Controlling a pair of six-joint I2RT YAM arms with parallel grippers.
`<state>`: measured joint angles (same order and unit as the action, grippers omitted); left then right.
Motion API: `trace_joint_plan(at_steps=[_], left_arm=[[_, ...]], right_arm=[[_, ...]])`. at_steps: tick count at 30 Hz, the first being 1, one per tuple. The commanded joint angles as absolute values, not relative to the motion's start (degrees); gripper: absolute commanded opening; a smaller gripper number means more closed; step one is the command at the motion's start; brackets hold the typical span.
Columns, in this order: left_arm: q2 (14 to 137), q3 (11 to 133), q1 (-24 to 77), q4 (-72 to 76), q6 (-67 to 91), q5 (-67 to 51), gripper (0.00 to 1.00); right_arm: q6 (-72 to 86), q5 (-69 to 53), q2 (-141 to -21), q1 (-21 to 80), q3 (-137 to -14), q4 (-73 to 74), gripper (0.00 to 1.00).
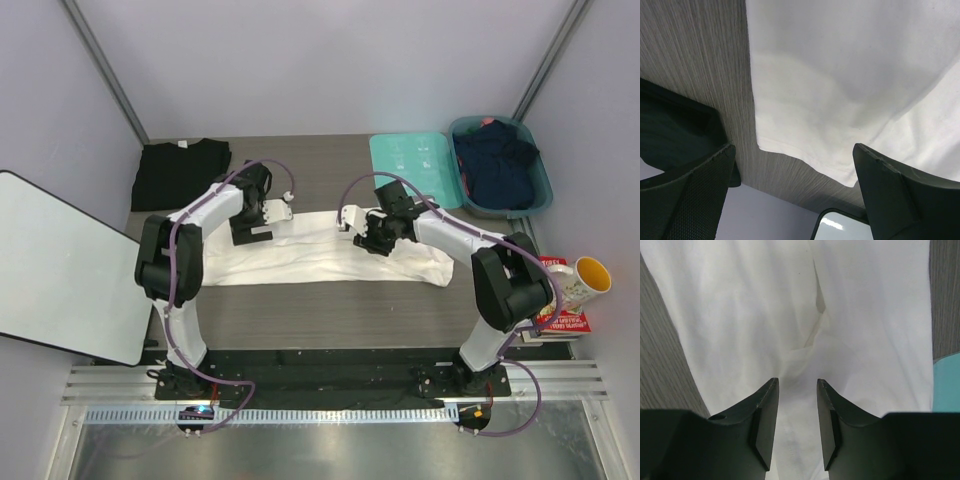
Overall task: Fold and stack the t-shirts
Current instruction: Fold the tshirt
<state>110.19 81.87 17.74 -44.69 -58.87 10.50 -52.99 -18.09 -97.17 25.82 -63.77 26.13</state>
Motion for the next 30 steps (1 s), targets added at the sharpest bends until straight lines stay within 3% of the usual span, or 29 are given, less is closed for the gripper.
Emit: trace_joint_plan(at_steps=[1,9,12,15,18,30], left_arm=[[110.74,83.41,18.02,-43.51,-58.53,10.99,1.00],[111.45,84.11,18.02,-43.16,-58.45,10.72,1.00],[111.53,83.76,18.02,-42.72,-58.71,10.90,1.00],[111.53,83.23,17.93,-42.19,-58.80,10.99,1.00],[111.53,82.97,17.93,-42.01,-58.54,10.46,1.00],[111.71,83.14,18.02,-42.28,-58.36,9.75,1.00]], right_arm=[[-51.86,-19.60,-98.00,26.19,-63.55,25.23,0.42],[-52.73,-17.75,-100.37,26.28,-63.01,23.82,0.39],[-52.91,-17.49,-100.90,26.28,-63.37,23.82,0.32],[-53.26,-17.05,-100.90,26.28,-63.81,23.99,0.12],[-53.96,-17.05,-100.37,26.28,-65.91,26.44,0.01],[-65.38,-29.79,-104.85,26.28,-84.82,58.08,0.01]])
